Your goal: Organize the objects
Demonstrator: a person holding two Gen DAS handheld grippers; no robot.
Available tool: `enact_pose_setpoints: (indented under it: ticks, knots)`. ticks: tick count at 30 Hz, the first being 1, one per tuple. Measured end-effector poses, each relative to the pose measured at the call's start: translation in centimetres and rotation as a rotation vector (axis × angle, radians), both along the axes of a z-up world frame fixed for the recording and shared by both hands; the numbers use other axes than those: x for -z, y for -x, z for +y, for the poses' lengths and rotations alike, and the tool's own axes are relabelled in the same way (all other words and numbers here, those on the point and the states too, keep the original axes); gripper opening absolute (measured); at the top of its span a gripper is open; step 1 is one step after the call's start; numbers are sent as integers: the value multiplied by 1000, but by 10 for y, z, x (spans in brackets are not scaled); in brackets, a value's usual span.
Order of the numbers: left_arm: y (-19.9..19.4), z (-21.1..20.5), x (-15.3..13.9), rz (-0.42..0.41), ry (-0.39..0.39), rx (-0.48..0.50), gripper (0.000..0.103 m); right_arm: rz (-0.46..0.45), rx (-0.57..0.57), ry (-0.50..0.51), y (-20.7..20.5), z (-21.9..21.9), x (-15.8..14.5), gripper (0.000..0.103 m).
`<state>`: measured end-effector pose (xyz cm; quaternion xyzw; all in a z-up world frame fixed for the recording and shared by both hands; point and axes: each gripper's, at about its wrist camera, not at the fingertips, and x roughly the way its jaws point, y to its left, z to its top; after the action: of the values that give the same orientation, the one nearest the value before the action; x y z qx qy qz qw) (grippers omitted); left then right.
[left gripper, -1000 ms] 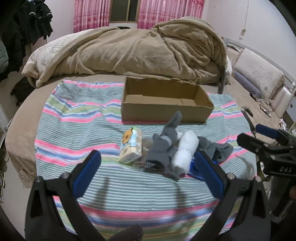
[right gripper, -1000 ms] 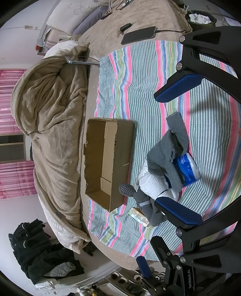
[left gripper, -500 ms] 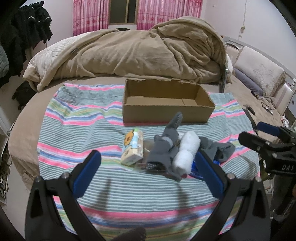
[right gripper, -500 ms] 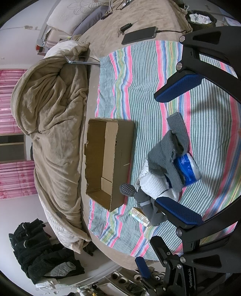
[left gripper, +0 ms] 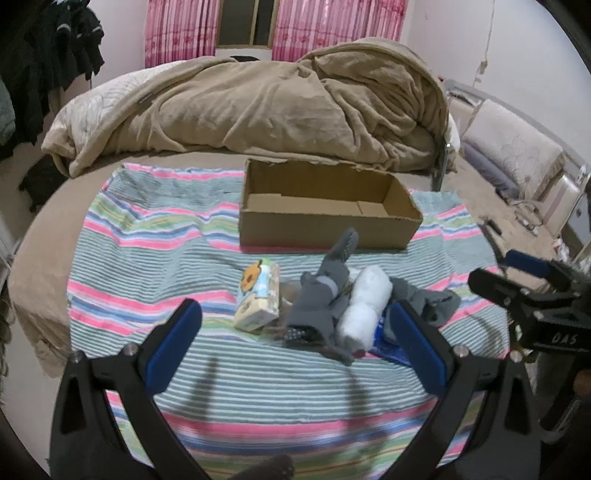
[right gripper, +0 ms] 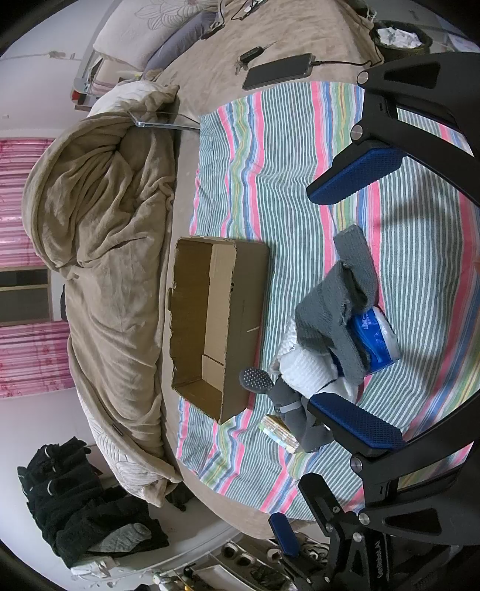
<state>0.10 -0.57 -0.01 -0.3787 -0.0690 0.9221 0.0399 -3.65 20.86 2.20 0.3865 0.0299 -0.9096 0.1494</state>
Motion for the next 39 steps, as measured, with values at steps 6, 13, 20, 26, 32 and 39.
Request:
enact_pose_setpoints:
  ticks: [6, 13, 20, 26, 32, 39]
  knots:
    - [0, 1, -2, 4, 0, 12, 102, 0, 0, 0, 0, 0, -1, 103]
    - [0, 2, -1, 4, 7, 10, 102, 0, 0, 0, 0, 0, 0, 103]
    - [0, 3, 0, 2, 10, 14, 102, -1, 0, 0, 0, -1, 2, 103]
    - [2, 5, -2, 1, 20, 21, 102, -2, 3, -1, 2, 2, -2, 103]
    - [4, 6, -14, 24, 24, 32, 102, 3, 12, 5, 7, 2, -11, 103]
    - [21, 4, -19, 14, 26, 38, 102, -8, 4, 7, 21, 1, -17, 103]
